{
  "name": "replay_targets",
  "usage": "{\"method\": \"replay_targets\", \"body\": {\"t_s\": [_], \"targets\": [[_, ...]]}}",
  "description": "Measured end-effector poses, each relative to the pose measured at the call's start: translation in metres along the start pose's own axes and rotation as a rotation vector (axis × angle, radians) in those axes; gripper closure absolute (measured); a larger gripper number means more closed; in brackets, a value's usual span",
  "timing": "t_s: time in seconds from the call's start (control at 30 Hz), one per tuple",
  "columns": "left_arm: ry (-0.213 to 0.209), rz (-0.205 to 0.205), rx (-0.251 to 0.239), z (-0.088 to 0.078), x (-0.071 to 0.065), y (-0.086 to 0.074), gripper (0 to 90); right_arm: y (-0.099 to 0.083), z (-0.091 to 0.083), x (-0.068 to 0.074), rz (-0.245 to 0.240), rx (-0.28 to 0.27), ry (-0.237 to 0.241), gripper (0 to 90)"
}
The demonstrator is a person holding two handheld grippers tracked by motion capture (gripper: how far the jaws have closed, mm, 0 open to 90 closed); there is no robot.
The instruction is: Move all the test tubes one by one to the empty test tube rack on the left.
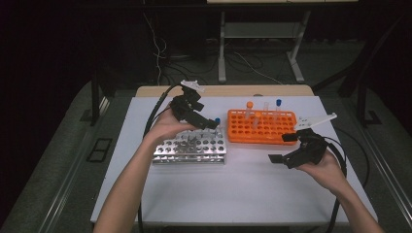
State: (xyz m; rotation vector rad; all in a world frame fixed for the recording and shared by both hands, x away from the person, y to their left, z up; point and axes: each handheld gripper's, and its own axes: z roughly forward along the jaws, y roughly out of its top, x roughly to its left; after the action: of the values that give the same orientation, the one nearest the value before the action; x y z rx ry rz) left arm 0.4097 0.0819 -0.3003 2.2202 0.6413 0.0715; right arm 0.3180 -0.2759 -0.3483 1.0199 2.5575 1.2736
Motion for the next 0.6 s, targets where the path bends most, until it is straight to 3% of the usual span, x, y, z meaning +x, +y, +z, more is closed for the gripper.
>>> {"method": "replay_targets", "body": {"t_s": [0.6], "targets": [[0.023, -0.016, -0.134, -0.038, -0.025, -0.040, 0.0, 0.017, 0.002, -0.051, 0.048, 0.006, -0.070, 0.3]]}}
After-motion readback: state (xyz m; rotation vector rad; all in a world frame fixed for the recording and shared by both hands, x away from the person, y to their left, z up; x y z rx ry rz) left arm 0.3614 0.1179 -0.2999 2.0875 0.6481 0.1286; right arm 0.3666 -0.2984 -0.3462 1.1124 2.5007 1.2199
